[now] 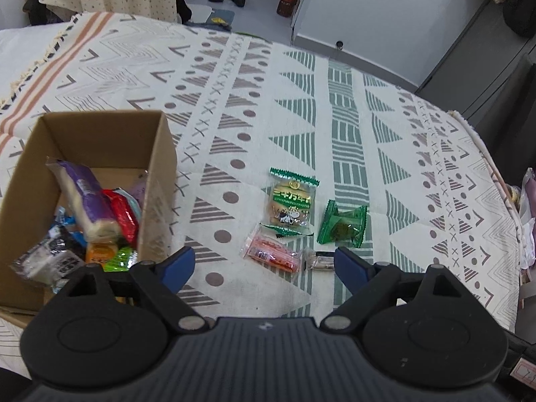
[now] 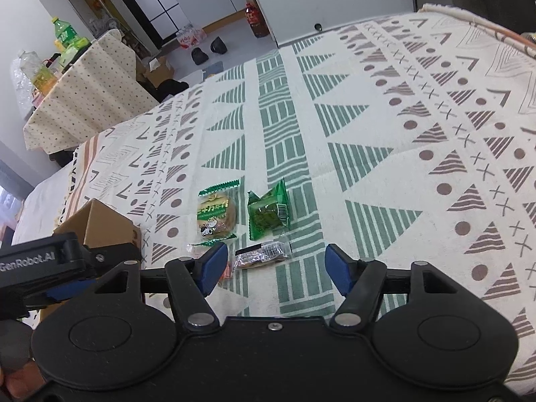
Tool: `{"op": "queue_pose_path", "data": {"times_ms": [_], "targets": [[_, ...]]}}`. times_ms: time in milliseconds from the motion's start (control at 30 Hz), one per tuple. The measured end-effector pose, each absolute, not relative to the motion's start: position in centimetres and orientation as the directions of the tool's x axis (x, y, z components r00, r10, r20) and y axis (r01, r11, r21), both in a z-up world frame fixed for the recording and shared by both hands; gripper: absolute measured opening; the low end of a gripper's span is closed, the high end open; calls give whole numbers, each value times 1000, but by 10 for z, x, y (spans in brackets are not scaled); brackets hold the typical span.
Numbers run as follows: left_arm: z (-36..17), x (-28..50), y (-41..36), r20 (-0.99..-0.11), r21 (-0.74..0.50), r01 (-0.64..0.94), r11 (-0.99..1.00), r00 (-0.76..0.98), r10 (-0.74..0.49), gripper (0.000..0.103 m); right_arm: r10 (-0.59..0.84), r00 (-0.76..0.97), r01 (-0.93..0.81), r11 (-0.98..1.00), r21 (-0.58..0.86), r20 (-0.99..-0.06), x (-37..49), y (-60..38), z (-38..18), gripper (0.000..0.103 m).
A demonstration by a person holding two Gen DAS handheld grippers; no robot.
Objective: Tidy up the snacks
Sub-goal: 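Move both tools back over the remaining green and orange packets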
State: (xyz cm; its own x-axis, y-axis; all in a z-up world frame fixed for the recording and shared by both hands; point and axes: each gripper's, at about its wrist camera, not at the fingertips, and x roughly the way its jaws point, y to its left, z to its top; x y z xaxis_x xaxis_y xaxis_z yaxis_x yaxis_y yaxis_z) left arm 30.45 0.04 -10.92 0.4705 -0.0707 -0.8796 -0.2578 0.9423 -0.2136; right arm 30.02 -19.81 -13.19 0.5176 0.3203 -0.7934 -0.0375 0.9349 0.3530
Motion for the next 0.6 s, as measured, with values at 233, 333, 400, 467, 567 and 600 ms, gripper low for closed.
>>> {"op": "queue_pose_path", "data": {"times_ms": [233,333,400,467,567,600], "targets": [[-134,319,-1,-903,-218,-282,934,422,-83,81,375,454,-58,917,394,-808,309,-192,-151,40],[-142,324,-4,-910,-220,-281,934,403,-93,75,397,422,-57,909,413,-815,311,-190,-160,28],[-148,328,-4,-915,-224,-285,932,390,-101,71,404,411,-54,906,420,-817,313,-189,-165,25],[-154,331,-5,-919,-231,-290,929,378,-111,66,413,400,-50,901,431,-818,316,-188,-169,25],[-161,335,-5,-925,-253,-304,919,356,-137,59,429,384,-37,892,450,-818,321,-187,-175,25],[-164,336,-4,-926,-264,-309,914,347,-150,56,428,381,-33,892,451,-820,323,-187,-176,25]]}}
